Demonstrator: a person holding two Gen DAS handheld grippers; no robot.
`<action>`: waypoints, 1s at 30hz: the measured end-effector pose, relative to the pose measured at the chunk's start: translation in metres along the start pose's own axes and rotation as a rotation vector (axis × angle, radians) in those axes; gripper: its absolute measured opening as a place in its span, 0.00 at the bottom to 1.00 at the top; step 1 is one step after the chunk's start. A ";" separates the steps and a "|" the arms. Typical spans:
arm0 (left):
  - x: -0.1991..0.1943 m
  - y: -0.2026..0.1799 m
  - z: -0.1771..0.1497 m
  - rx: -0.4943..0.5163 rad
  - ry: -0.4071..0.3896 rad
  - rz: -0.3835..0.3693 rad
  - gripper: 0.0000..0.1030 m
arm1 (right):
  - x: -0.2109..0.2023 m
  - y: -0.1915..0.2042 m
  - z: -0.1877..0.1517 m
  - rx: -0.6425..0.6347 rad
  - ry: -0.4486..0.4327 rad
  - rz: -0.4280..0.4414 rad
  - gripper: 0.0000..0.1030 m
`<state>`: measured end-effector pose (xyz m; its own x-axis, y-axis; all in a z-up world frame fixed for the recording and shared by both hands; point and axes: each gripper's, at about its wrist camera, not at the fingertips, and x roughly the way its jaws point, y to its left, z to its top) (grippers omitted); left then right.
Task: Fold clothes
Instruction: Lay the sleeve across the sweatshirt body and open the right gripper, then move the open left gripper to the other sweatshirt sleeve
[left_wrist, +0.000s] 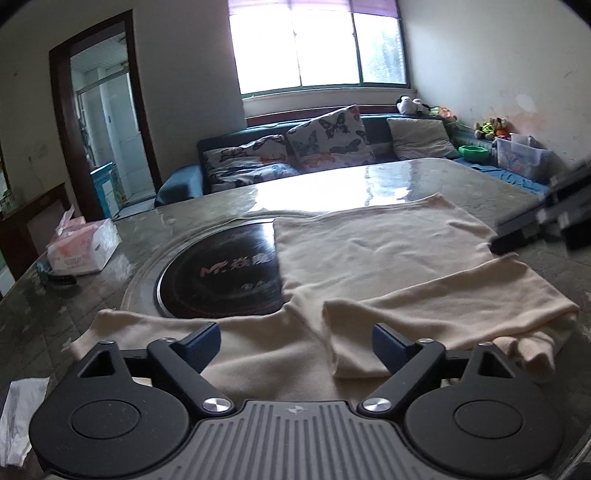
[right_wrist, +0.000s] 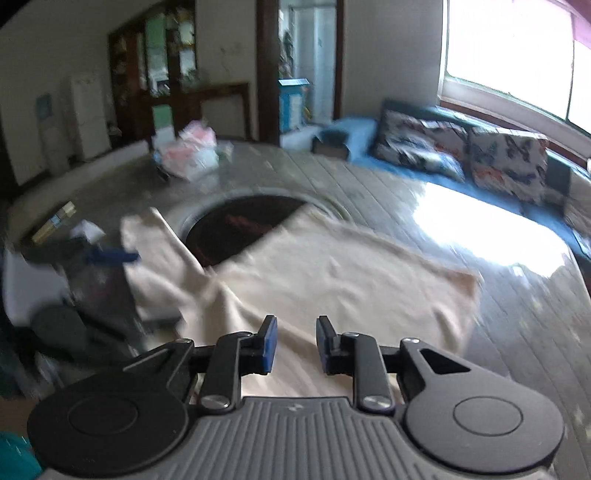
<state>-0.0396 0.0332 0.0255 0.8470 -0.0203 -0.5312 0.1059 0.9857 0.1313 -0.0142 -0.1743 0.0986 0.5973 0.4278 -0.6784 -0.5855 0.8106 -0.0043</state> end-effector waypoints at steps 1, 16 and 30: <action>0.001 -0.003 0.001 0.005 0.000 -0.008 0.80 | 0.000 -0.004 -0.007 -0.001 0.012 -0.010 0.22; 0.027 -0.021 0.000 0.077 0.082 -0.019 0.45 | 0.002 -0.044 -0.046 0.076 0.049 -0.076 0.26; 0.027 -0.009 0.003 0.047 0.108 0.037 0.55 | 0.046 -0.063 -0.021 -0.164 0.105 0.033 0.31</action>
<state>-0.0160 0.0231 0.0125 0.7903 0.0370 -0.6116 0.1015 0.9765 0.1902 0.0386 -0.2137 0.0524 0.5213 0.4020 -0.7527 -0.6903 0.7173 -0.0950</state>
